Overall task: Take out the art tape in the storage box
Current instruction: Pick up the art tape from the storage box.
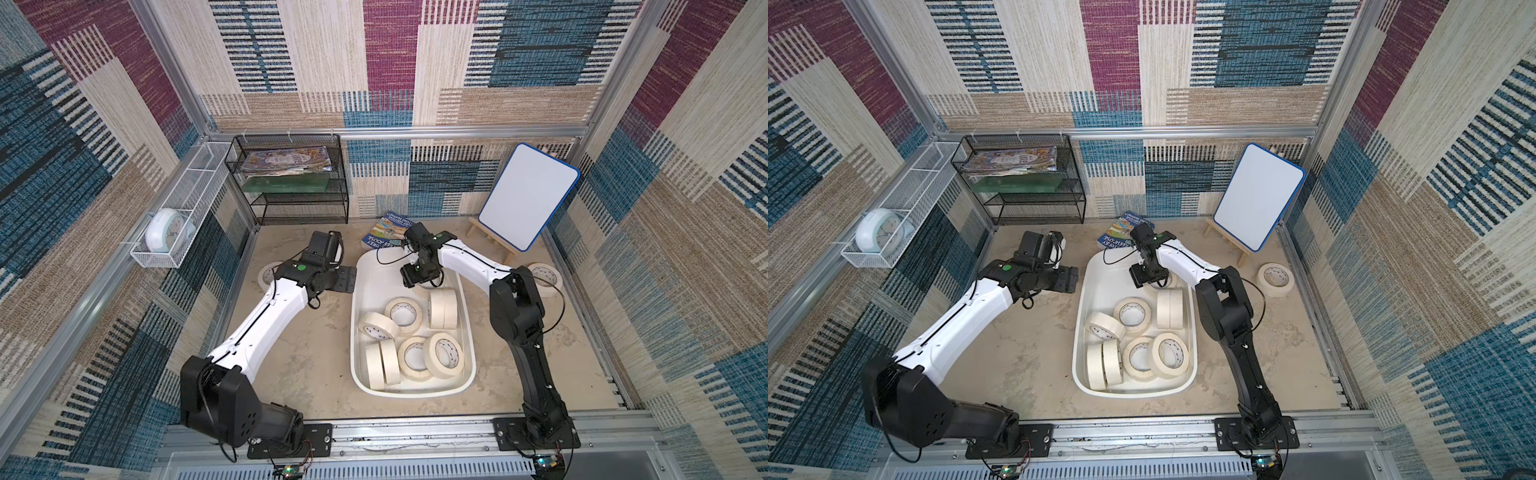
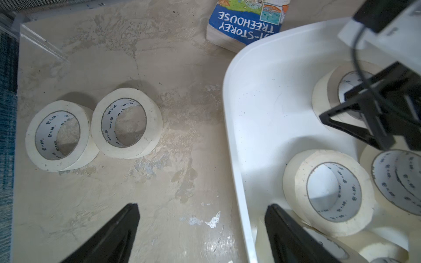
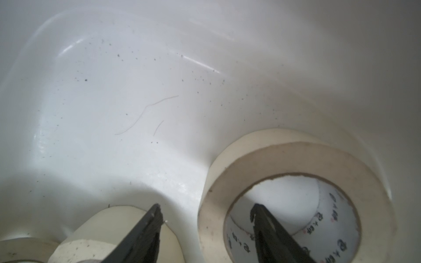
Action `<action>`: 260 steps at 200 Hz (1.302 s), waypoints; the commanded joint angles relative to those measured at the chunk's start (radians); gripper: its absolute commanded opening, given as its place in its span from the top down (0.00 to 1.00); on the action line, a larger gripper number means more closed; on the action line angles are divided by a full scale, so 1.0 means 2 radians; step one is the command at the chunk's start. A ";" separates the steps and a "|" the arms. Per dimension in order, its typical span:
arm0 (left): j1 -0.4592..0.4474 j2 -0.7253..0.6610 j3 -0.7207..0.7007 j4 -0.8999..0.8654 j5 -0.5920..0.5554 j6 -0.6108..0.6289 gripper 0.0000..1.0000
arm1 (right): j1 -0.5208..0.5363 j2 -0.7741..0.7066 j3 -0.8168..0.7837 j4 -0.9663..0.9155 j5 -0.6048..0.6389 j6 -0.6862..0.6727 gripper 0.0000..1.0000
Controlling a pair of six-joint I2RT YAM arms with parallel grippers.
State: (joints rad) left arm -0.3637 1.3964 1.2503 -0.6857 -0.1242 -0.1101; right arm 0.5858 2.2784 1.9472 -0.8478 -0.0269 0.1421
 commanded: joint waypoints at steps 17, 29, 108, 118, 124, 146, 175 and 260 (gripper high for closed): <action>-0.042 -0.050 -0.018 -0.018 -0.051 -0.023 0.09 | 0.001 0.018 0.008 -0.004 0.001 0.012 0.41; -0.045 -0.066 -0.024 -0.017 -0.051 -0.028 0.09 | 0.001 0.019 0.008 -0.004 0.004 0.013 0.50; -0.047 -0.085 -0.031 -0.012 -0.018 -0.032 0.08 | 0.000 -0.022 0.015 -0.026 0.009 0.011 1.00; -0.047 -0.089 -0.031 -0.015 -0.024 -0.031 0.08 | 0.000 -0.040 0.010 -0.025 0.003 0.008 1.00; -0.047 -0.091 -0.032 -0.017 -0.029 -0.030 0.09 | 0.000 -0.051 0.007 -0.026 0.000 0.006 1.00; -0.047 -0.094 -0.034 -0.018 -0.035 -0.029 0.08 | 0.000 -0.103 -0.002 -0.035 -0.003 0.002 1.00; -0.048 -0.088 -0.032 -0.017 -0.027 -0.029 0.08 | -0.001 -0.175 -0.005 -0.053 0.030 0.007 1.00; -0.060 -0.076 -0.035 -0.017 -0.013 -0.021 0.08 | -0.194 -0.324 -0.239 0.008 0.061 0.024 1.00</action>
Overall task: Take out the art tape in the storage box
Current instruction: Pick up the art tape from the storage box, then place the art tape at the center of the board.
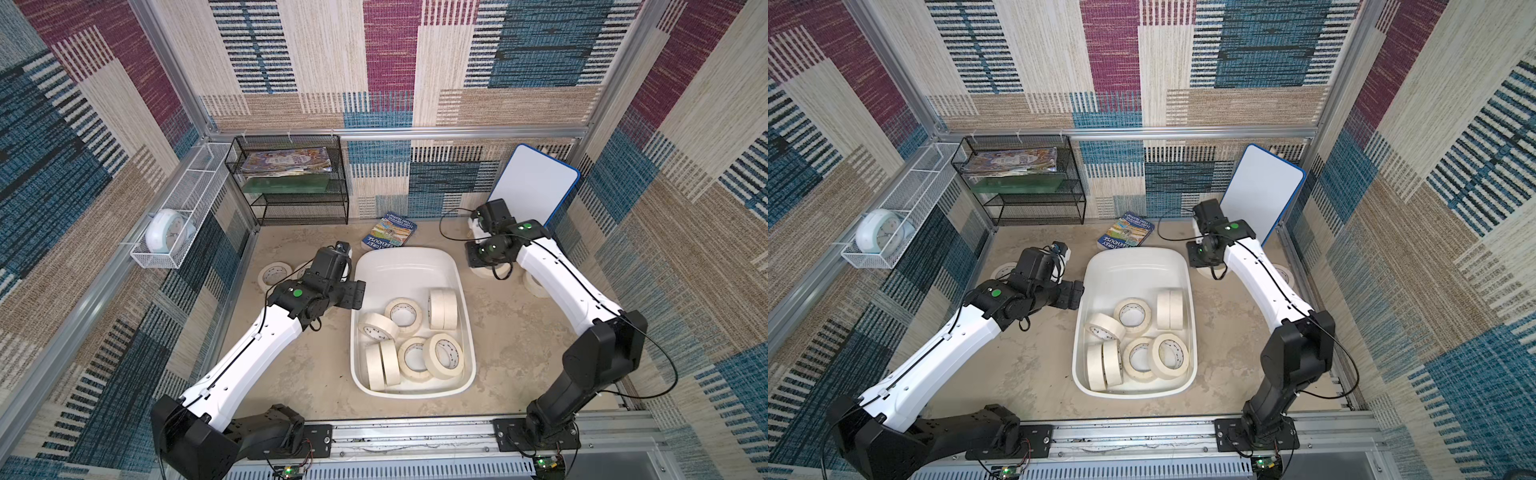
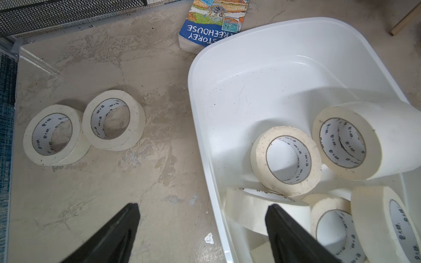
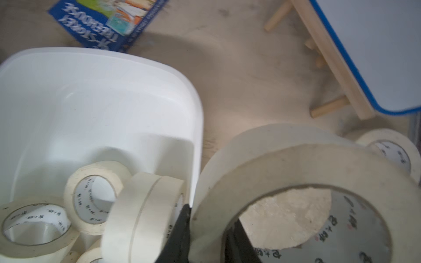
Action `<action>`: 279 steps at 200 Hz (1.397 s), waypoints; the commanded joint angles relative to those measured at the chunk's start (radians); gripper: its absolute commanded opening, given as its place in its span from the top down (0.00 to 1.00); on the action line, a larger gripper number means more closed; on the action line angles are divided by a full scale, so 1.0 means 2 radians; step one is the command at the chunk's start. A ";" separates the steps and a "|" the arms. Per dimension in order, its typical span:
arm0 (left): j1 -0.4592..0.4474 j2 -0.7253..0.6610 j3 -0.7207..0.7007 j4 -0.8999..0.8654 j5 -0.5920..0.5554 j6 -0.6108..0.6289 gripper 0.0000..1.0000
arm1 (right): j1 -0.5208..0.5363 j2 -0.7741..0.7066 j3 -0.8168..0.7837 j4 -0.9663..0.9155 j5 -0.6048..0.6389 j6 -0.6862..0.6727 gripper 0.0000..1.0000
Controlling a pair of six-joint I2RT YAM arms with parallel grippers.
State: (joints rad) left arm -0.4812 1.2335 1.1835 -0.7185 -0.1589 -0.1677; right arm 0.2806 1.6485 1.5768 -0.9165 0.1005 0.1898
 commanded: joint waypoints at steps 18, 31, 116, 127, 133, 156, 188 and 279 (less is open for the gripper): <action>-0.002 0.012 0.001 0.000 0.009 0.009 0.08 | -0.074 0.004 -0.084 0.082 -0.035 -0.012 1.00; -0.003 0.013 0.001 0.000 0.012 0.008 0.08 | -0.082 0.020 -0.093 0.106 -0.036 -0.016 1.00; -0.005 0.000 -0.002 -0.011 0.009 0.012 0.08 | -0.104 0.160 -0.043 0.151 -0.032 -0.022 1.00; -0.005 0.000 0.001 -0.017 0.008 0.014 0.08 | -0.108 0.167 -0.039 0.152 -0.034 -0.021 1.00; -0.005 -0.001 0.001 -0.018 0.008 0.014 0.08 | -0.109 0.171 -0.038 0.153 -0.036 -0.021 1.00; -0.005 -0.005 0.001 -0.023 0.011 0.015 0.08 | -0.113 0.185 -0.037 0.155 -0.035 -0.022 1.00; -0.007 -0.009 0.001 -0.032 0.031 0.021 0.10 | -0.114 0.183 -0.050 0.166 -0.025 -0.023 0.88; -0.031 -0.008 -0.003 -0.060 0.116 0.015 0.15 | -0.096 0.105 -0.069 0.152 -0.019 -0.033 0.41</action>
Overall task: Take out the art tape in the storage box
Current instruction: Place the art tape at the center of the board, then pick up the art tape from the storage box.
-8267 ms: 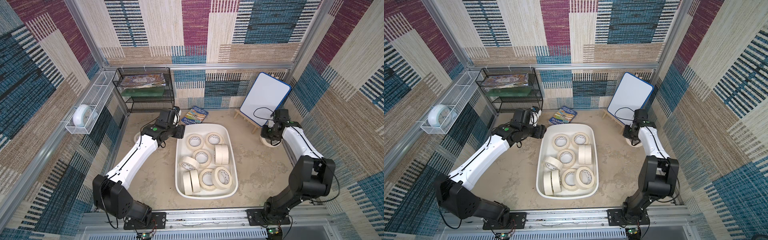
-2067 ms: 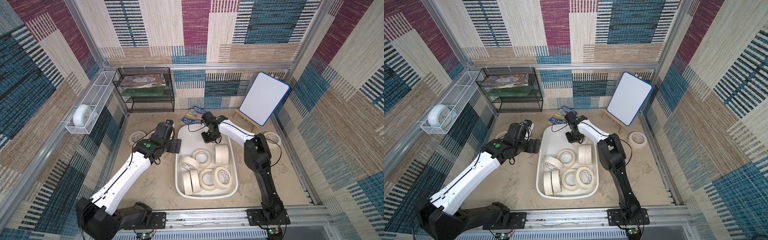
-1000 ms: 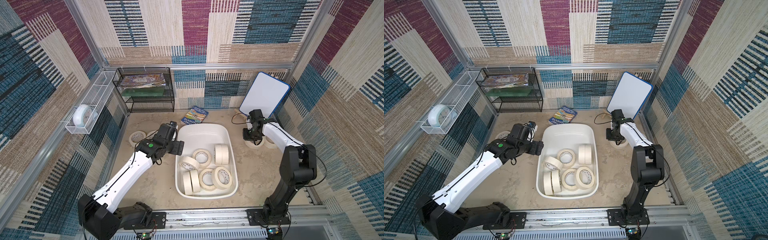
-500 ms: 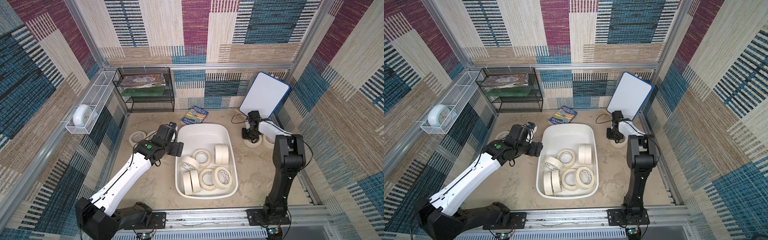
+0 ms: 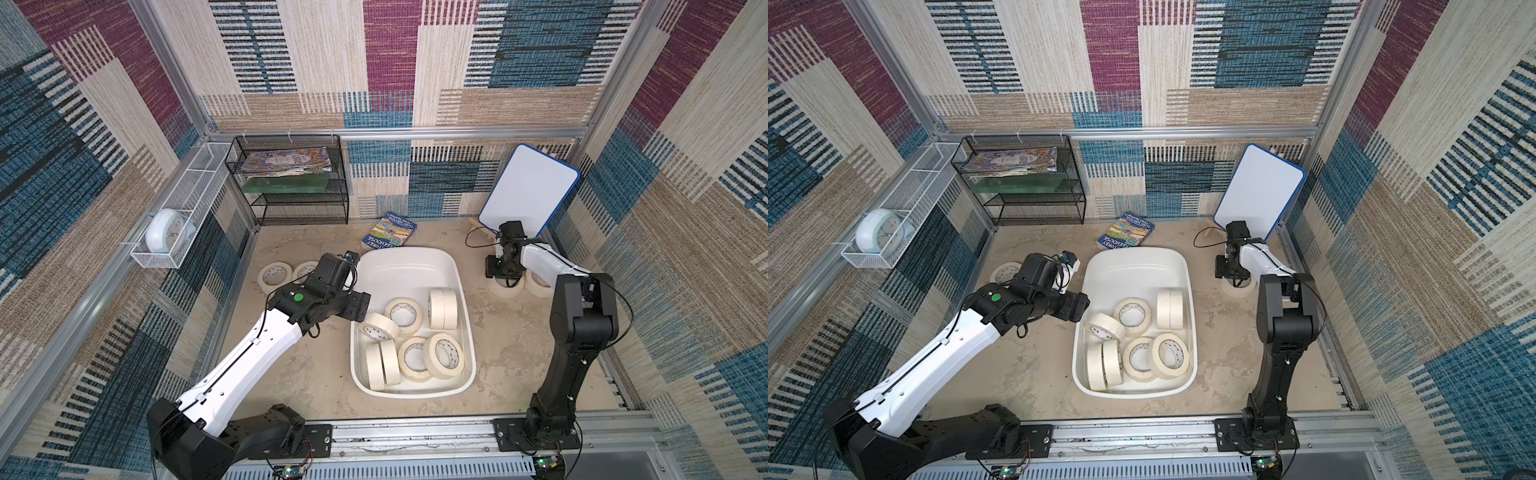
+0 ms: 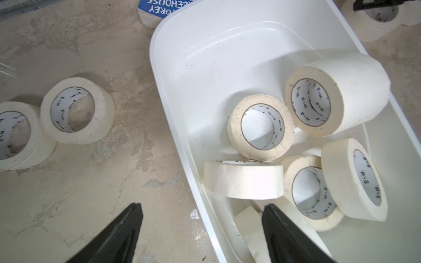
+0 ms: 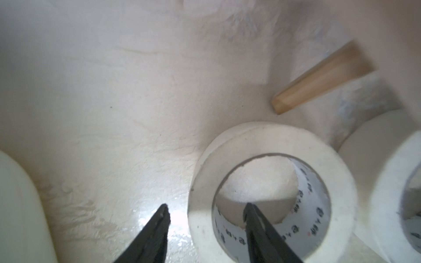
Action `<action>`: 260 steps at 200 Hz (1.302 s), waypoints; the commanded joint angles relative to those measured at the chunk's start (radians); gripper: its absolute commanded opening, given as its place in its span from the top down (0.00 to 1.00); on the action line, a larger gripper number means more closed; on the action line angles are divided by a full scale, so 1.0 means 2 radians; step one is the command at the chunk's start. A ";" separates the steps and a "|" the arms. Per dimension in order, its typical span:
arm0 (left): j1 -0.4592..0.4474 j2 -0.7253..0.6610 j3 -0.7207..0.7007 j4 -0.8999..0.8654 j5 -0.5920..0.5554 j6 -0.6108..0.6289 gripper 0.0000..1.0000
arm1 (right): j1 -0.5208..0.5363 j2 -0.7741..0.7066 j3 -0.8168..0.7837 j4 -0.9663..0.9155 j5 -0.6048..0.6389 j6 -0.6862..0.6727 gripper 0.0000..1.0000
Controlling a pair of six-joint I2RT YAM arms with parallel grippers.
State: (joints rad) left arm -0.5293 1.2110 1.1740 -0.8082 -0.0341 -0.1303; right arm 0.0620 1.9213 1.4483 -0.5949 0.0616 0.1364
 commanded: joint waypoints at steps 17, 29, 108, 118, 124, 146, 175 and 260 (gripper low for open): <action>-0.024 0.003 -0.001 -0.029 0.079 -0.008 0.19 | 0.033 -0.055 -0.012 -0.017 0.004 -0.010 0.41; -0.036 0.003 -0.005 -0.038 0.100 -0.013 0.20 | 0.049 -0.067 -0.018 -0.021 0.008 -0.011 0.41; -0.063 0.074 -0.014 -0.054 0.149 -0.011 0.24 | 0.071 -0.087 -0.026 -0.021 0.003 -0.005 0.41; -0.063 0.093 -0.006 -0.049 0.148 -0.004 0.24 | 0.071 -0.089 -0.029 -0.020 0.003 -0.006 0.41; -0.063 0.102 -0.003 -0.042 0.146 0.000 0.24 | 0.071 -0.091 -0.030 -0.019 0.001 -0.006 0.41; -0.061 0.147 0.025 -0.014 0.134 0.014 0.22 | 0.071 -0.094 -0.033 -0.017 0.001 -0.008 0.41; -0.047 0.218 0.079 0.030 0.154 0.033 0.20 | 0.071 -0.099 -0.037 -0.015 -0.004 -0.011 0.41; -0.028 0.242 0.153 0.034 0.090 0.059 0.15 | 0.074 -0.124 -0.058 -0.011 -0.011 -0.019 0.41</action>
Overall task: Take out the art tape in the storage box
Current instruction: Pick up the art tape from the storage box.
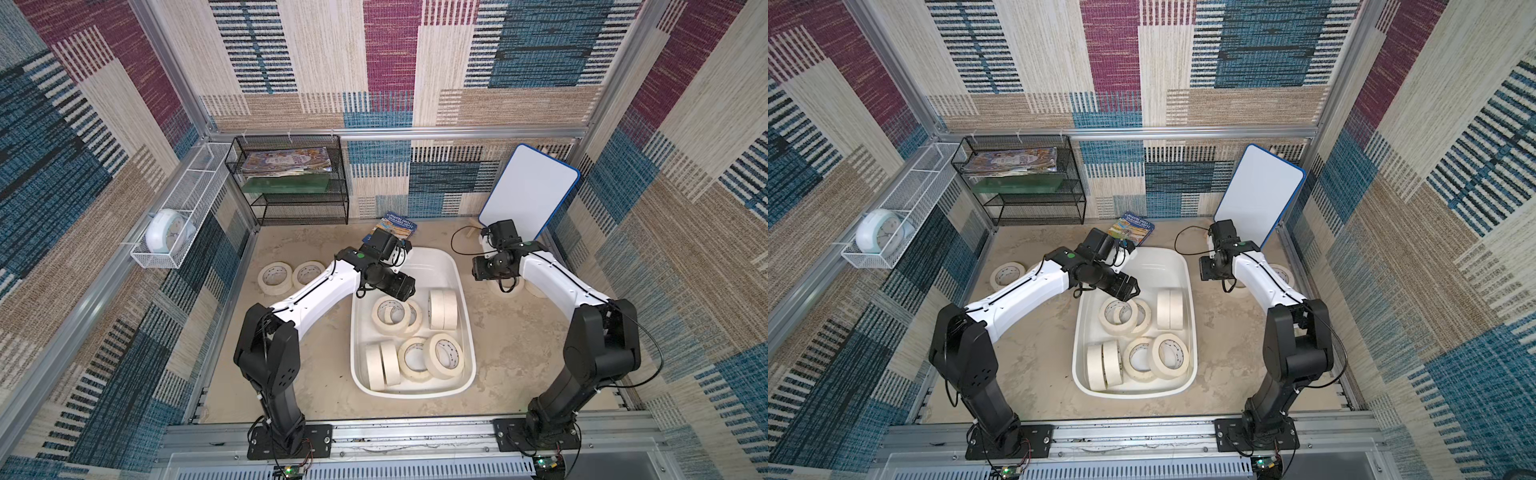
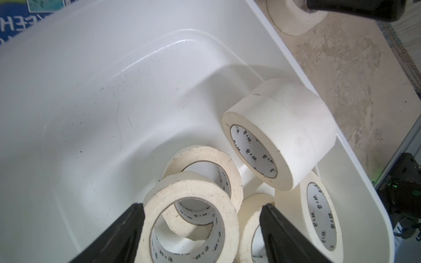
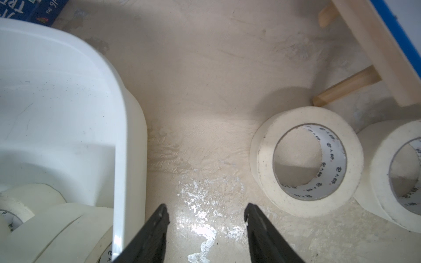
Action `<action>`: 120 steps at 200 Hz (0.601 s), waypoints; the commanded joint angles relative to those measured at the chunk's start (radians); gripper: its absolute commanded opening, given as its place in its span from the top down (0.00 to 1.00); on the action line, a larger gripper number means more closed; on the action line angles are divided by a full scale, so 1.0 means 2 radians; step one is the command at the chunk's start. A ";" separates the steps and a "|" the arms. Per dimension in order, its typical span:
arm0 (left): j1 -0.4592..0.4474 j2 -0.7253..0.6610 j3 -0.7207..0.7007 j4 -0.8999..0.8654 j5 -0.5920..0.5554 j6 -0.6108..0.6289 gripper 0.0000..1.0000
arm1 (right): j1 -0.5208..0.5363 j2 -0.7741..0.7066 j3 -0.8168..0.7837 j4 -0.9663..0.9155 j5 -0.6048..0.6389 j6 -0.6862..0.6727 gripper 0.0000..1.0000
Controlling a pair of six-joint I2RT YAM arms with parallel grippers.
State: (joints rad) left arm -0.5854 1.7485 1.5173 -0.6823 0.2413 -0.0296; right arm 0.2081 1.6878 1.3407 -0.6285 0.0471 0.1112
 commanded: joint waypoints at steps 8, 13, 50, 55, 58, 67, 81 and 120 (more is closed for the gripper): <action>0.001 -0.037 -0.035 -0.034 -0.065 0.010 0.15 | 0.000 -0.008 -0.006 0.006 -0.006 -0.006 0.41; 0.003 -0.043 -0.048 -0.033 -0.070 0.010 0.15 | 0.001 -0.007 -0.006 0.007 -0.007 -0.007 0.41; 0.040 -0.054 -0.118 -0.005 -0.045 -0.008 0.15 | 0.000 -0.006 -0.009 0.008 -0.010 -0.011 0.41; 0.046 -0.052 -0.124 0.002 -0.041 -0.009 0.16 | 0.001 -0.006 -0.010 0.010 -0.011 -0.012 0.41; 0.049 -0.050 -0.126 0.005 -0.038 -0.010 0.15 | 0.000 -0.008 -0.011 0.010 -0.011 -0.012 0.41; 0.059 -0.042 -0.130 0.011 -0.029 -0.011 0.15 | 0.000 -0.009 -0.013 0.011 -0.011 -0.013 0.41; 0.066 -0.028 -0.131 0.018 -0.020 -0.008 0.15 | 0.001 -0.009 -0.015 0.012 -0.011 -0.014 0.41; 0.074 0.004 -0.137 0.050 0.012 -0.002 0.15 | 0.000 -0.009 -0.018 0.014 -0.009 -0.016 0.41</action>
State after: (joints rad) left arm -0.4488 1.7229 1.2488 -0.6209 0.2302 -0.0437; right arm 0.2081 1.6772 1.3048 -0.6121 0.0284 0.0856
